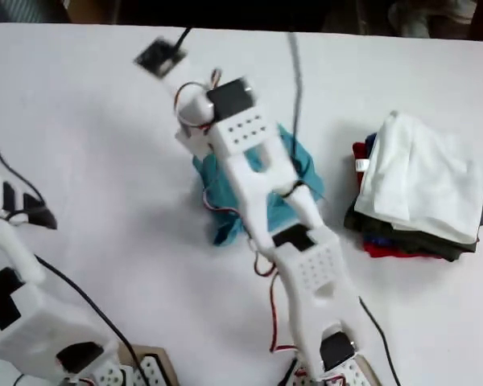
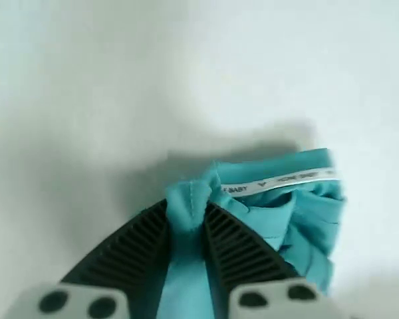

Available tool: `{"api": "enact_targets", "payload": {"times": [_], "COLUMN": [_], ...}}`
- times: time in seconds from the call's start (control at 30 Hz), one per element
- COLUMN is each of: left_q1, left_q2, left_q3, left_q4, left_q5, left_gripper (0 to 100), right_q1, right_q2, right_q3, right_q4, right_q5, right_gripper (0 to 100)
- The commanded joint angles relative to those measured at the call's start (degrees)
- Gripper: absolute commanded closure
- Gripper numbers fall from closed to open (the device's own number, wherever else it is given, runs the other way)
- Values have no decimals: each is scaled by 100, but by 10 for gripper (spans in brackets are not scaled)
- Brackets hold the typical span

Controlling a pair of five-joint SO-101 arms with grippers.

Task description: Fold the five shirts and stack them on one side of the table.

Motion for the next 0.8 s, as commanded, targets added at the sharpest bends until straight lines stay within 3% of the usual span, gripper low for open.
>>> {"api": "enact_targets", "payload": {"times": [0.0,0.17,0.33,0.5,0.77], "left_q1": [466,1345,2479,3473,4756], "left_q2": [-53,-53,-44,-44,-88], "left_q3": [-198,-198,-198,-207,514], "left_q4": [79,70,62,35,35], "left_q5": [18,0,-571,-624,-651], "left_gripper": [706,706,705,703,703], "right_q1": [31,435,1525,2457,2818], "right_q2": [-1174,-2211,-2712,-2721,-2721], "right_q3": [-308,-308,-273,-264,-255], "right_q4": [48,31,31,31,31], "right_q5": [-9,0,0,9,9], "right_gripper": [978,978,978,978,978]}}
